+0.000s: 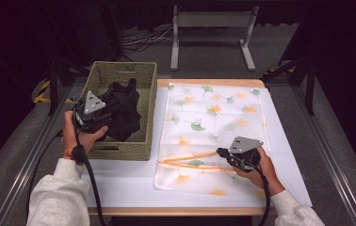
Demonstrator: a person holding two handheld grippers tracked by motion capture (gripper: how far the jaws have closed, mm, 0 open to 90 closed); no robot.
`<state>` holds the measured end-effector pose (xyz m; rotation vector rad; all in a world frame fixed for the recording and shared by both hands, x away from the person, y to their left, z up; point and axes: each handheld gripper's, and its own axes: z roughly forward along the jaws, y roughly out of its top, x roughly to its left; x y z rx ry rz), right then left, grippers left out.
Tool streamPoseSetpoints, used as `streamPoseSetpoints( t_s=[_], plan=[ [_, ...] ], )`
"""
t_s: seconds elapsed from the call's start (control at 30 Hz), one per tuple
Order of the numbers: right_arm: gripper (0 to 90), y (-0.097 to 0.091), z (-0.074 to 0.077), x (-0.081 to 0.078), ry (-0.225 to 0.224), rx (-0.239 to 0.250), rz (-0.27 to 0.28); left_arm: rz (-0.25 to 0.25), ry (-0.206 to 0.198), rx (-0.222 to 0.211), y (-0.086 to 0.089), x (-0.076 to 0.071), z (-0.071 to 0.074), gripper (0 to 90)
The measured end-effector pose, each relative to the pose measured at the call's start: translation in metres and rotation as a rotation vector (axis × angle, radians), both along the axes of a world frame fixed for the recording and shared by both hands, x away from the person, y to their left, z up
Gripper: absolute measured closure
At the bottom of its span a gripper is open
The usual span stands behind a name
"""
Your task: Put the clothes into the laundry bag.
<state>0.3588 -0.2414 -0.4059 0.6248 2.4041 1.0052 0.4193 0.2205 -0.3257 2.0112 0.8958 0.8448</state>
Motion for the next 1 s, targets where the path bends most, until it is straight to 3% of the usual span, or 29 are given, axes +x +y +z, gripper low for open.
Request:
streamPoseSetpoints(
  t_s=[0.23, 0.43, 0.57, 0.8, 1.0],
  plan=[
    [87.6, -0.001, 0.0, 0.0, -0.003, 0.004, -0.001, -0.029, -0.045, -0.051, -0.003, -0.015, 0.002, 64.3],
    [87.6, -0.001, 0.0, 0.0, -0.003, 0.005, -0.006, -0.048, -0.099, -0.099, -0.004, -0.027, 0.016, 64.4],
    [87.6, -0.001, 0.0, 0.0, -0.005, 0.003, -0.007, -0.062, -0.124, -0.106, -0.006, -0.032, 0.027, 64.4],
    [87.6, -0.002, 0.001, 0.0, -0.005, 0.005, -0.008, -0.121, -0.138, -0.12, -0.02, -0.042, 0.034, 64.4],
    [87.6, -0.002, 0.001, 0.0, -0.007, 0.007, -0.009, -0.203, -0.141, -0.133, -0.04, -0.055, 0.036, 64.4]
  ],
)
